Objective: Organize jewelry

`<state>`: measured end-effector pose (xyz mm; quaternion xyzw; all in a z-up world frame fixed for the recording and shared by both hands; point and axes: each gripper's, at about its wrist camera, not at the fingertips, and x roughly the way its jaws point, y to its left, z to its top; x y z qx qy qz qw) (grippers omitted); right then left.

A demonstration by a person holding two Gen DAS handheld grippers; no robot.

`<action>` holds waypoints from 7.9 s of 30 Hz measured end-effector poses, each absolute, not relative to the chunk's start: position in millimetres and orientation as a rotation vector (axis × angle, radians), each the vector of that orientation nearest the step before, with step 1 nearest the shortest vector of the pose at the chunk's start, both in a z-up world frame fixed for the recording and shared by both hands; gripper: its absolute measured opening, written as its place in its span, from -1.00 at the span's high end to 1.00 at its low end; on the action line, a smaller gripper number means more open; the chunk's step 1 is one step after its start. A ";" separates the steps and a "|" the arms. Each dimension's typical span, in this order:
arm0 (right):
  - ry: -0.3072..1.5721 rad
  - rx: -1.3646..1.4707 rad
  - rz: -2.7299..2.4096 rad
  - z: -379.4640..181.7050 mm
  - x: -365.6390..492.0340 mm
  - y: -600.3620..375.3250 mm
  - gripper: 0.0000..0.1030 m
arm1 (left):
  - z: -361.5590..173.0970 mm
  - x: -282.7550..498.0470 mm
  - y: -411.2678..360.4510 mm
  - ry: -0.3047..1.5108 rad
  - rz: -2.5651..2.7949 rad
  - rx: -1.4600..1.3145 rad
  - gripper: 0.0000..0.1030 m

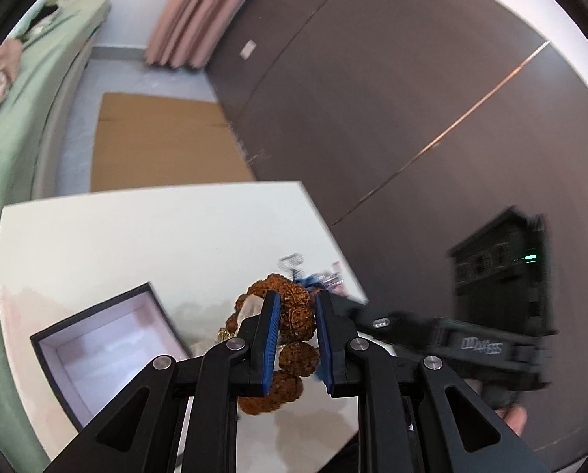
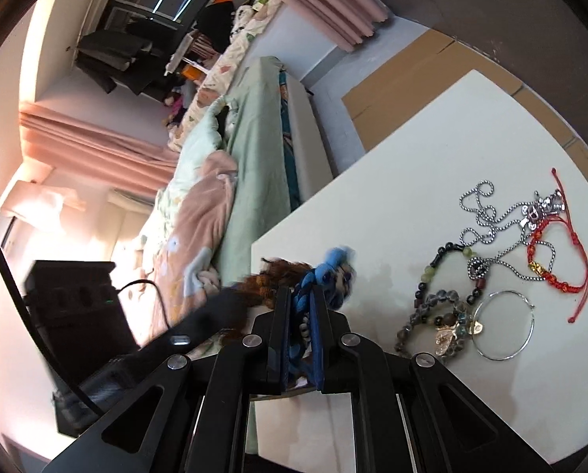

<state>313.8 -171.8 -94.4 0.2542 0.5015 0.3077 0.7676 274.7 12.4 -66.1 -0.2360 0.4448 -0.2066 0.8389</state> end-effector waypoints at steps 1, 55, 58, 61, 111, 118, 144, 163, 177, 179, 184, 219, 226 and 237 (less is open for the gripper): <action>1.087 0.545 0.659 -94.5 314.4 -172.3 0.79 | -70.5 275.9 12.9 0.954 -0.421 -0.494 0.63; 1.107 0.516 0.484 -89.8 315.4 -220.5 0.79 | -138.6 294.7 -34.5 1.146 -0.133 0.054 -0.21; 1.114 0.511 0.483 -91.4 316.5 -219.4 0.79 | -141.2 295.2 -40.1 1.127 -0.122 0.084 -0.21; 1.118 0.502 0.483 -91.5 315.7 -217.7 0.79 | -142.0 296.4 -43.0 1.117 -0.119 0.091 -0.21; 1.050 0.438 0.677 -77.1 295.3 -146.0 0.79 | -35.2 238.9 46.5 0.813 -0.212 -0.282 1.00; 1.050 0.432 0.780 -76.6 284.2 -112.3 0.79 | -30.1 225.0 79.6 0.792 -0.164 -0.320 0.99; 1.047 0.550 0.648 -83.2 307.6 -142.5 -0.64 | -58.2 236.8 86.2 0.928 -0.223 -0.395 -0.40; 1.083 0.535 0.400 -85.0 314.5 -221.0 -0.64 | -67.5 262.3 3.1 0.930 -0.281 -0.265 -0.56; 1.186 0.499 0.354 -102.3 317.4 -256.0 -0.36 | -115.3 282.3 -69.8 1.073 -0.350 -0.149 0.11; 1.184 0.502 0.353 -100.9 317.6 -257.8 -0.34 | -122.3 283.2 -76.3 1.093 -0.347 -0.123 0.11; 1.181 0.506 0.362 -100.1 317.0 -265.2 -0.33 | -145.1 283.6 -89.2 1.147 -0.300 -0.028 0.20; 1.295 0.185 0.338 -141.8 322.1 -180.7 0.42 | -65.8 261.3 -13.5 0.902 -0.297 -0.253 0.62; 1.299 0.093 0.298 -149.9 323.6 -162.8 0.43 | -54.3 251.0 2.0 0.880 -0.282 -0.269 0.62; 1.231 0.133 0.288 -126.4 309.9 -165.8 0.77 | -33.5 225.1 27.1 0.836 -0.239 -0.282 0.62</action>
